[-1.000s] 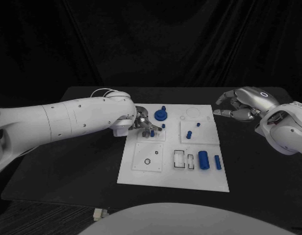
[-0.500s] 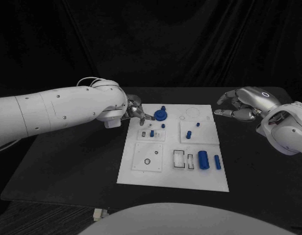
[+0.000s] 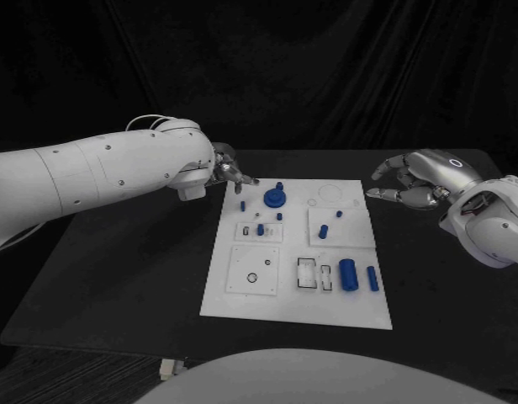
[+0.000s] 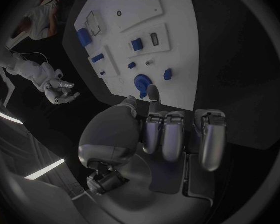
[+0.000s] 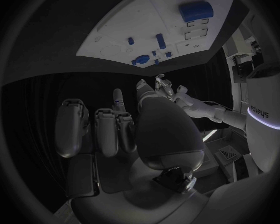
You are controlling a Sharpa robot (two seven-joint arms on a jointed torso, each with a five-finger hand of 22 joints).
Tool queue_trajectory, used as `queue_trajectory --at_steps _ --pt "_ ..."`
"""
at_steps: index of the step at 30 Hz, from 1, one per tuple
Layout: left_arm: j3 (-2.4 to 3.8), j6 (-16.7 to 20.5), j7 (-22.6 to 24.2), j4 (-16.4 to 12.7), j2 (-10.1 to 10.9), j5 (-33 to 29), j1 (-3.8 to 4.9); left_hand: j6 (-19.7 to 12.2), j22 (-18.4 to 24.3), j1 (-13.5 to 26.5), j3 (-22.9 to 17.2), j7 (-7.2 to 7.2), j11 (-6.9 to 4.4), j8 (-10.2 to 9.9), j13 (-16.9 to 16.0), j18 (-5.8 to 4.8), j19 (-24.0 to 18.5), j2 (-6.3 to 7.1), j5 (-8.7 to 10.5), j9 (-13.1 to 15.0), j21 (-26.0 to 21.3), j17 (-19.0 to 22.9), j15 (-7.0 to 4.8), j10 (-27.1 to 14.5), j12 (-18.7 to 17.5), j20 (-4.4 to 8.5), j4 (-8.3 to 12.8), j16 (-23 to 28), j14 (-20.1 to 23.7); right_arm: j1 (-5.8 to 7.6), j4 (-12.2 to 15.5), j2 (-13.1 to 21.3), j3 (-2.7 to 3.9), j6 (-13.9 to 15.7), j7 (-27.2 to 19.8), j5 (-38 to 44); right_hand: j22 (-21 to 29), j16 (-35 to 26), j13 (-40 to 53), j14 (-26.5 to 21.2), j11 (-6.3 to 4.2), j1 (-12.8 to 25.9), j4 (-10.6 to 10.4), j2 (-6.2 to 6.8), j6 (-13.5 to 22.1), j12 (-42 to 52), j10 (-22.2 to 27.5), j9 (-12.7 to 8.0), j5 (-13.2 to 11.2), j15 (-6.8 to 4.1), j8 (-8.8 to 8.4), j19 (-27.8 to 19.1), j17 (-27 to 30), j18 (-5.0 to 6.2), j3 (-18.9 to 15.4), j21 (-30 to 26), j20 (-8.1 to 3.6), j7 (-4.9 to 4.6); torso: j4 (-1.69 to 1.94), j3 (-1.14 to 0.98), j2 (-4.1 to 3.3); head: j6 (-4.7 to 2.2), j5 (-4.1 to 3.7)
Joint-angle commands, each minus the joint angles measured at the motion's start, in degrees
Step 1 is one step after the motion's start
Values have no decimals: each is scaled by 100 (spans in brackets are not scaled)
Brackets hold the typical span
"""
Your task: Assemble the parts on the task board
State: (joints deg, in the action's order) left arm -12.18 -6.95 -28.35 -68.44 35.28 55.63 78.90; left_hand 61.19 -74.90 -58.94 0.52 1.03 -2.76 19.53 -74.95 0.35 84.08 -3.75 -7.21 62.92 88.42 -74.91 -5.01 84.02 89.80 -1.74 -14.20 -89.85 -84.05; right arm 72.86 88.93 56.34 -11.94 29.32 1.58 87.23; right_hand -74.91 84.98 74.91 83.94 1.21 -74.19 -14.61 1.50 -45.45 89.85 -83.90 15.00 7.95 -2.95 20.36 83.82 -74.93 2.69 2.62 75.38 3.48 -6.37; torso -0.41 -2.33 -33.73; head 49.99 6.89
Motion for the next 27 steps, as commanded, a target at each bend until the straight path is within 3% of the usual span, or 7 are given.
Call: queue_trajectory --at_steps 1,15,27 --pt "5 -232 135 229 -118 18 -29 -38 -1408 -60 8 -7 14 -25 -1505 18 456 -8 -22 -19 -9 -1509 9 598 20 15 44 -15 -595 -11 19 7 4 88 12 12 -1060 20 1509 458 34 27 -4 -30 -49 15 -610 -8 23 50 31 40 -850 62 -31 23 27 1 2 2 -4 1 11" --pt "4 -407 239 1012 -544 20 -211 125 -1396 -181 54 30 47 -469 -1505 28 430 -15 -23 -463 -45 -1509 39 598 20 -12 78 -15 -595 -11 6 -23 4 68 26 12 -1058 12 1509 456 34 23 -2 -37 -52 15 -610 -9 32 50 32 38 -840 64 -31 14 26 3 0 0 -1 1 17" --pt "5 -646 228 1290 -674 20 -323 160 -1378 -260 58 52 67 -619 -1505 40 399 -7 15 -617 -85 -1509 57 598 20 -28 136 -15 -595 -11 2 -24 4 53 35 12 -1056 9 1509 455 33 21 0 -39 -54 15 -610 -10 34 50 32 36 -835 65 -31 8 26 3 0 0 -1 1 11"
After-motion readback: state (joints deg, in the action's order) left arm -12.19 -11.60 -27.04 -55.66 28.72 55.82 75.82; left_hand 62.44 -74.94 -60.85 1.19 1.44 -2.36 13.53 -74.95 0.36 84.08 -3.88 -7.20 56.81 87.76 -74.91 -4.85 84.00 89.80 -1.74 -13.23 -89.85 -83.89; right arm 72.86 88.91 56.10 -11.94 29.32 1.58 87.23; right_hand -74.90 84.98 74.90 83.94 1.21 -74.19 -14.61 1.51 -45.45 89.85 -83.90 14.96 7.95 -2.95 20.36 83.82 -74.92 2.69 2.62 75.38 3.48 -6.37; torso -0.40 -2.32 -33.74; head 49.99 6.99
